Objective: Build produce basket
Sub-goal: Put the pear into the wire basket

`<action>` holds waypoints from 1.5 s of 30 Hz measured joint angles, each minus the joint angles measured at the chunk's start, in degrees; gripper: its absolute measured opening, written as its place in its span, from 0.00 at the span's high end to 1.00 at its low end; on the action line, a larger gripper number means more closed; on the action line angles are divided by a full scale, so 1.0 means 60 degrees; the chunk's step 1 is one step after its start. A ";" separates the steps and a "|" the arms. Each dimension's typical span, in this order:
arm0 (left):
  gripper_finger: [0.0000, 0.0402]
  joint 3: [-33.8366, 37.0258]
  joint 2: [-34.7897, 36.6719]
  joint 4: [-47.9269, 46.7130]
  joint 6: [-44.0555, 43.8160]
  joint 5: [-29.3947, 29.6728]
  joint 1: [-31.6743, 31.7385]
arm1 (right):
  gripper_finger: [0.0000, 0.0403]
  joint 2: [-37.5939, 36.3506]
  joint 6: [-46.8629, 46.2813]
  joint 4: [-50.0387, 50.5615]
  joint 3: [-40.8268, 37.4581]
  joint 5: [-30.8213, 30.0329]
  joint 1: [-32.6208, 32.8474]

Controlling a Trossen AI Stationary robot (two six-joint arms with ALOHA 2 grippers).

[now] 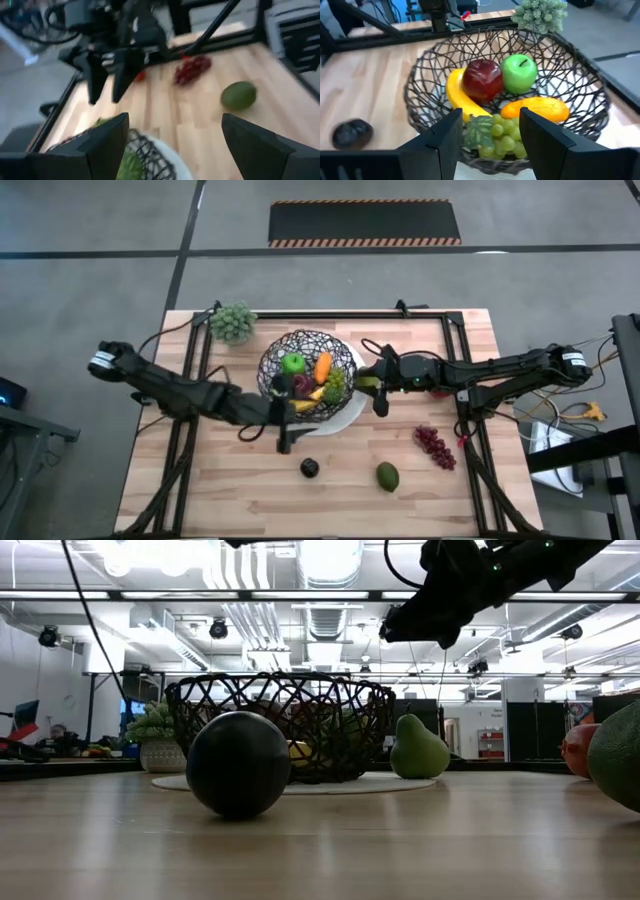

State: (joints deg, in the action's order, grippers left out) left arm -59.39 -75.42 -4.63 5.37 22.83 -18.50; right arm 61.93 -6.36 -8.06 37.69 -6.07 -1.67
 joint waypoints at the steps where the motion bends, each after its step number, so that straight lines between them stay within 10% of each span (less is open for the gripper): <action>1: 0.25 0.0386 0.0182 0.0520 0.0186 -0.0009 -0.0065 | 0.55 0.0000 -0.0125 0.0002 0.0000 -0.0001 0.0042; 10: 0.25 0.2513 0.1597 0.2988 0.1216 0.0022 -0.0008 | 0.55 0.0000 -0.1652 0.2303 0.1096 -0.0023 0.0027; 23: 0.25 0.3394 0.2687 0.3278 0.1509 0.0032 0.0006 | 0.42 -0.0038 0.0769 0.4771 0.1063 -0.0768 -0.0658; 45: 0.25 0.3651 0.2725 0.3700 0.2297 0.0257 0.0021 | 0.35 0.1141 0.0947 -0.1521 -0.2047 -0.0414 -0.1958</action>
State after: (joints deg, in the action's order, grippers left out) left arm -37.49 -59.07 17.56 19.15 24.37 -18.37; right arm 68.78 -0.67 -17.19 25.41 -8.56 -13.42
